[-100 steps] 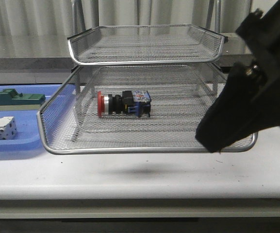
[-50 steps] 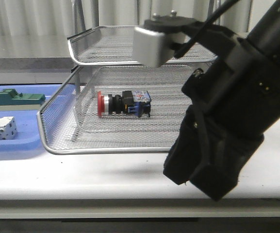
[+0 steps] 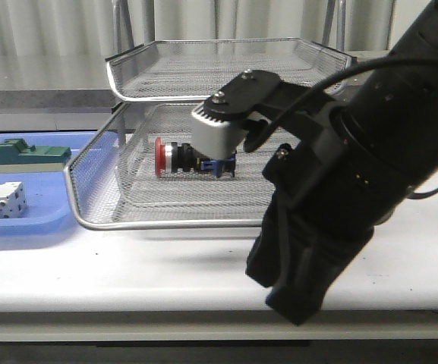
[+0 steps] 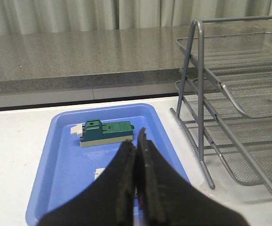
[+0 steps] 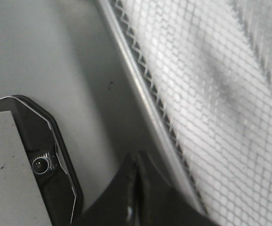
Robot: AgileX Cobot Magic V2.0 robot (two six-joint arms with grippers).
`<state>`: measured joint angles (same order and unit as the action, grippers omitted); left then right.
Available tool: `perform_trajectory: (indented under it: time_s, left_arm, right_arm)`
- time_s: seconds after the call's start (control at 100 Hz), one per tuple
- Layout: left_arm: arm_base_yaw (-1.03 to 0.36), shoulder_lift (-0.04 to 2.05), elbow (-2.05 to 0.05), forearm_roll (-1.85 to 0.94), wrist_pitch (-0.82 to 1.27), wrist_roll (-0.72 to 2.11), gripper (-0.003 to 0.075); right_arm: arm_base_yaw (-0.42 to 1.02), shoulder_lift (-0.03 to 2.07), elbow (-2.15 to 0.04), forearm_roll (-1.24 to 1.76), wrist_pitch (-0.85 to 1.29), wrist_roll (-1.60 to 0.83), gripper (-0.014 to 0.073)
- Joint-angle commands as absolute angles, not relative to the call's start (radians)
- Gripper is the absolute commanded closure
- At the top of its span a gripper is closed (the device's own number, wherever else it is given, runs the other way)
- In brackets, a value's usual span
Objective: Place button on rack with both arms
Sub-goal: 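Bring the right gripper to the front edge of the pulled-out tray, then push the tray with the button back into the rack with the right gripper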
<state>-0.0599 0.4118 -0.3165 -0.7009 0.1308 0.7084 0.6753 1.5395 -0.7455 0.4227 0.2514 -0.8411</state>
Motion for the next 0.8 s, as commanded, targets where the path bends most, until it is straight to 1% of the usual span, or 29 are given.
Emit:
perform_trajectory:
  time_s: [0.0, 0.13, 0.36, 0.52, 0.67, 0.79]
  left_arm:
    - [-0.057, 0.418, -0.346, -0.718, 0.064, 0.702, 0.074]
    - [-0.057, 0.418, -0.346, -0.718, 0.064, 0.702, 0.074]
    - [-0.057, 0.418, -0.346, -0.718, 0.064, 0.702, 0.074]
    - [-0.057, 0.418, -0.346, -0.718, 0.064, 0.702, 0.074]
    - [-0.057, 0.418, -0.346, -0.718, 0.064, 0.702, 0.074]
    - [-0.057, 0.418, -0.346, -0.718, 0.064, 0.702, 0.074]
  right_arm:
    - [0.647, 1.514, -0.794, 0.419, 0.163, -0.848, 0.0662]
    - [0.591, 1.53, -0.849, 0.39, 0.163, -0.848, 0.0663]
    - [0.495, 1.64, -0.985, 0.357, 0.181, -0.848, 0.0663]
    - [0.484, 1.651, -1.037, 0.357, 0.212, -0.848, 0.0663]
    - [0.484, 1.648, -1.055, 0.36, 0.307, -0.841, 0.0663]
    - [0.484, 1.637, -1.058, 0.375, 0.379, -0.774, 0.0661]
